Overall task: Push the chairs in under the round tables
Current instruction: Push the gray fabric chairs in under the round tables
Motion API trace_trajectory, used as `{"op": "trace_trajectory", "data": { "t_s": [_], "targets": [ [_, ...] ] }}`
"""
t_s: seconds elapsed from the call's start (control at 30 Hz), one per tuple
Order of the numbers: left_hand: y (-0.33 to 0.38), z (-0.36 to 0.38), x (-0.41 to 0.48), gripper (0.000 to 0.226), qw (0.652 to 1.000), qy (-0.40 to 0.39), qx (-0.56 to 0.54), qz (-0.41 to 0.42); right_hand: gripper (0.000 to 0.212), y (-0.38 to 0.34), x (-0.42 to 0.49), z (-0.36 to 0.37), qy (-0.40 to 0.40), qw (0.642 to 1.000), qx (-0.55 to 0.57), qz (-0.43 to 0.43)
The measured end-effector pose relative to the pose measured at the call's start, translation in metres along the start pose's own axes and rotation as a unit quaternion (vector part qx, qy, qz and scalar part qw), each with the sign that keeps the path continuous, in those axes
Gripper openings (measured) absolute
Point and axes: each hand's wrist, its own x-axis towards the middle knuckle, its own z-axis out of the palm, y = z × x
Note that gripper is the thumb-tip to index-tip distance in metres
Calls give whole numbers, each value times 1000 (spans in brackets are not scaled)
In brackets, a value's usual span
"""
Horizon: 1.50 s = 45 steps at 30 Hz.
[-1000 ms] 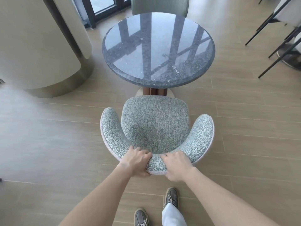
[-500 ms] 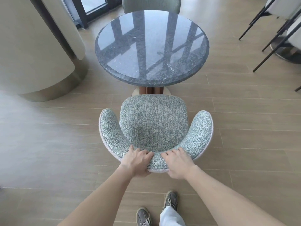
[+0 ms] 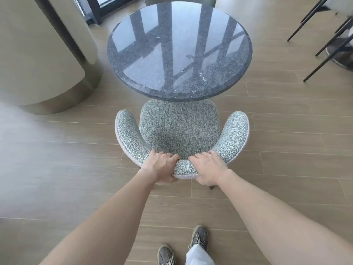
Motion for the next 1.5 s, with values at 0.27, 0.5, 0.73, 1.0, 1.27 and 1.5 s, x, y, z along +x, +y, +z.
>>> {"op": "trace_trajectory", "data": {
  "t_s": [0.27, 0.5, 0.73, 1.0, 1.27, 1.5],
  "targets": [
    [-9, 2, -5, 59, 999, 33, -7, 27, 57, -12, 0, -6, -6, 1000, 28, 8],
    [-68, 17, -51, 58, 996, 33, 37, 73, 59, -92, 12, -5, 8, 997, 70, 35],
    [-141, 35, -110, 59, 994, 24, 68, 86, 65, -192, 39, -16, 18, 993, 95, 62],
    [-195, 58, -152, 66, 996, 25, 61, 62, 67, -249, 66, -26, 14, 993, 108, 41],
    [-214, 64, -153, 67, 991, 46, 38, 123, 66, -257, 76, -26, 30, 993, 104, 55],
    [-229, 48, -118, 58, 987, 55, 11, 150, 61, -233, 94, -40, 59, 990, 102, 74]
  ]
}}
